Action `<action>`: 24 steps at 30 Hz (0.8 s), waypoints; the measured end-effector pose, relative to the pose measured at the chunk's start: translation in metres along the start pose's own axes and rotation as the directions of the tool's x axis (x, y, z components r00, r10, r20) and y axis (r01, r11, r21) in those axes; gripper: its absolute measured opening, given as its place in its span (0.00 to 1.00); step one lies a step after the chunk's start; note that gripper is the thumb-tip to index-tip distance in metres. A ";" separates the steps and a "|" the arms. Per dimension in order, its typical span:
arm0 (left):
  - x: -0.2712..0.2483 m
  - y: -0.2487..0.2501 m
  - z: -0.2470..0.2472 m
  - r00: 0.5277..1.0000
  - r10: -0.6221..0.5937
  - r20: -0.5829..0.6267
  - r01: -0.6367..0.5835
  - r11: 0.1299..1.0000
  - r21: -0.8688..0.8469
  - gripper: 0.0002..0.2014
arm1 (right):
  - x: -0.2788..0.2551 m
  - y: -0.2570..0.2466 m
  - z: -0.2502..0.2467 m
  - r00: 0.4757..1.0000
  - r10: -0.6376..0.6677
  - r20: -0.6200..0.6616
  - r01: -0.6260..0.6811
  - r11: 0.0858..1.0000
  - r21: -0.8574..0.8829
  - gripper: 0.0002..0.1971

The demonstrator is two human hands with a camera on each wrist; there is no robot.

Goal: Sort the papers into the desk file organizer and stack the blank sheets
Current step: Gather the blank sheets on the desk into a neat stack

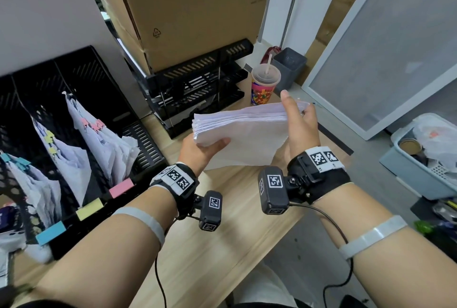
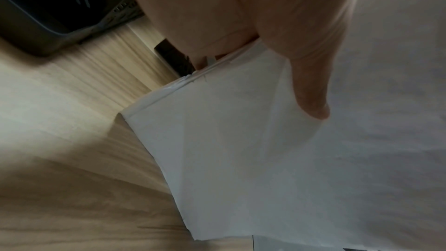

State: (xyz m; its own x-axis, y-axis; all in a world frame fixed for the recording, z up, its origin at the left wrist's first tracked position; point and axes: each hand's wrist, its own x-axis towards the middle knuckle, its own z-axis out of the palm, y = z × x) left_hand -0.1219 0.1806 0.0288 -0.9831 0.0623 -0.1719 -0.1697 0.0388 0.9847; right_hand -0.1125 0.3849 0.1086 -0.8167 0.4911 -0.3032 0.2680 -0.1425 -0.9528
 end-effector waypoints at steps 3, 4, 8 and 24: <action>0.003 -0.001 -0.002 1.000 0.003 0.000 -0.003 1.000 0.014 0.23 | 0.001 0.002 0.001 0.997 -0.072 0.004 0.072 0.994 -0.077 0.21; 0.004 -0.001 -0.002 1.000 0.008 0.001 -0.008 1.000 0.019 0.25 | 0.002 0.004 0.001 0.996 -0.088 -0.003 0.087 0.992 -0.087 0.22; 0.008 -0.003 -0.002 1.000 0.008 0.008 -0.008 0.999 0.032 0.26 | 0.003 0.007 0.001 0.992 -0.123 -0.022 0.120 0.986 -0.113 0.23; 0.022 0.019 -0.002 0.995 0.060 -0.078 -0.063 0.997 -0.043 0.15 | 0.013 0.032 -0.015 0.955 -0.142 0.259 0.207 0.948 -0.242 0.24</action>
State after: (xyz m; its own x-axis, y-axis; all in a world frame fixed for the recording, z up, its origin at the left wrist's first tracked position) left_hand -0.1469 0.1812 0.0437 -0.9939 -0.0137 -0.1098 -0.1097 -0.0080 0.9939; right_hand -0.1071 0.4001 0.0742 -0.9508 0.2665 -0.1581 0.2088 0.1739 -0.9624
